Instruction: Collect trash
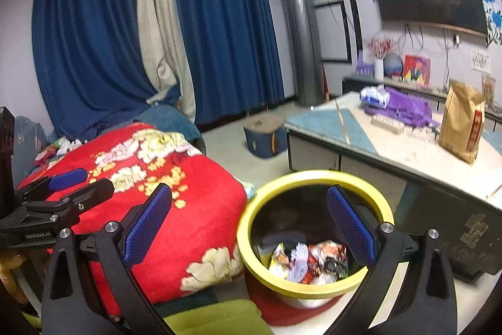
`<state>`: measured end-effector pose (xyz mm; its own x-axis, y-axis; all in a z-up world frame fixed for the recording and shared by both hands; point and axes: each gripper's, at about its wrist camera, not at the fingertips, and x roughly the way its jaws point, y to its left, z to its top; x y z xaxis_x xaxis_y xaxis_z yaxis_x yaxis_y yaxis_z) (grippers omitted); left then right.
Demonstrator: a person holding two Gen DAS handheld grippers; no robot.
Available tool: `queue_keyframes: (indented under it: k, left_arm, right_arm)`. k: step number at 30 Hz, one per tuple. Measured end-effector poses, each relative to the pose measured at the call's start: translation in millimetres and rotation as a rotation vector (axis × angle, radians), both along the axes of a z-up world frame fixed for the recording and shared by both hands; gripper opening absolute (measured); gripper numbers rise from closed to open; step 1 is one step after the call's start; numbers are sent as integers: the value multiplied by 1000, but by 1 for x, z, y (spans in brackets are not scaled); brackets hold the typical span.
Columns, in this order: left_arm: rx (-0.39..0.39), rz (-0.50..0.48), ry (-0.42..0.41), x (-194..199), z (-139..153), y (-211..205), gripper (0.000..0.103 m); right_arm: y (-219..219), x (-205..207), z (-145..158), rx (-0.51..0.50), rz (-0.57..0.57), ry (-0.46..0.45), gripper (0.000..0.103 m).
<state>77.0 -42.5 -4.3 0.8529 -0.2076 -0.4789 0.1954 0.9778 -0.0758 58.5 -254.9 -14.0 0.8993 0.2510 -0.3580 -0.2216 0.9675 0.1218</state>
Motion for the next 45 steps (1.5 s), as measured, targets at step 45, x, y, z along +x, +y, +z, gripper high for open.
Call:
queue_keyframes:
  k: [45]
  left_arm:
    - [-30, 134, -191, -60, 1, 27, 92]
  right_arm:
    - [27, -34, -17, -82, -65, -230, 97]
